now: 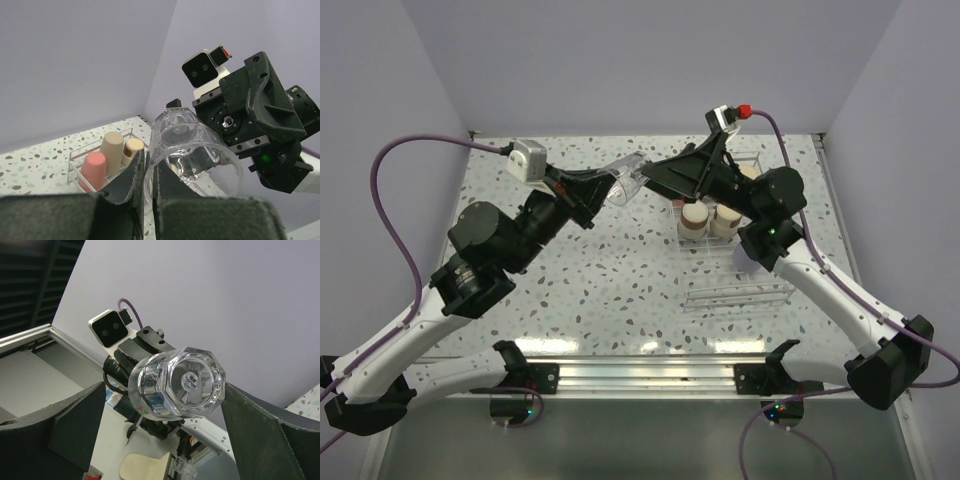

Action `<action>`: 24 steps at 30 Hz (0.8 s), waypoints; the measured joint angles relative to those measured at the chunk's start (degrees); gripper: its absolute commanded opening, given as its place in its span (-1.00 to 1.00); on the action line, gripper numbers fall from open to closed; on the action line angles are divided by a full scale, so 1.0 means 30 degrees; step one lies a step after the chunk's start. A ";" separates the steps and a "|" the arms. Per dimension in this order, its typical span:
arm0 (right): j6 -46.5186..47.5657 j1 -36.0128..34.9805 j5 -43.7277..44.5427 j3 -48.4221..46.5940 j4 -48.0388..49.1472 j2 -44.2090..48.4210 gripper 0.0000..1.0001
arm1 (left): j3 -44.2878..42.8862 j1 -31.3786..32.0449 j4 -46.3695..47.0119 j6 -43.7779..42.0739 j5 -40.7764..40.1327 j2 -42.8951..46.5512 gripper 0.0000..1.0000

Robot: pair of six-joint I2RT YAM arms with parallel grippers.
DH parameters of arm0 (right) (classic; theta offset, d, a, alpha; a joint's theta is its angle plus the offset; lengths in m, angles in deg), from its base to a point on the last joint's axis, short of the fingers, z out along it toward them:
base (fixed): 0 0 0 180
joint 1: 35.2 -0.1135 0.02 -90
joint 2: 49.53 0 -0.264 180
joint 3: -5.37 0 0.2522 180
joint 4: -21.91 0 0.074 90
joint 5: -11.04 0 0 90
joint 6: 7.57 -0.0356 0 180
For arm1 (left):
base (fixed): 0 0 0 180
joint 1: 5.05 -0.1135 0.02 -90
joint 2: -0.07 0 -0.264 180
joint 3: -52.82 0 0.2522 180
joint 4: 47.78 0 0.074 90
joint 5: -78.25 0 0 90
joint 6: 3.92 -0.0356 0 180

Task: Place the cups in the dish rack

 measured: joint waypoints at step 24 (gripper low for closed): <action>-0.1909 -0.0335 0.1151 0.0175 0.2084 -0.0998 -0.93 | 0.0022 0.0000 0.0852 -0.0066 -0.0240 -0.0182 -1.00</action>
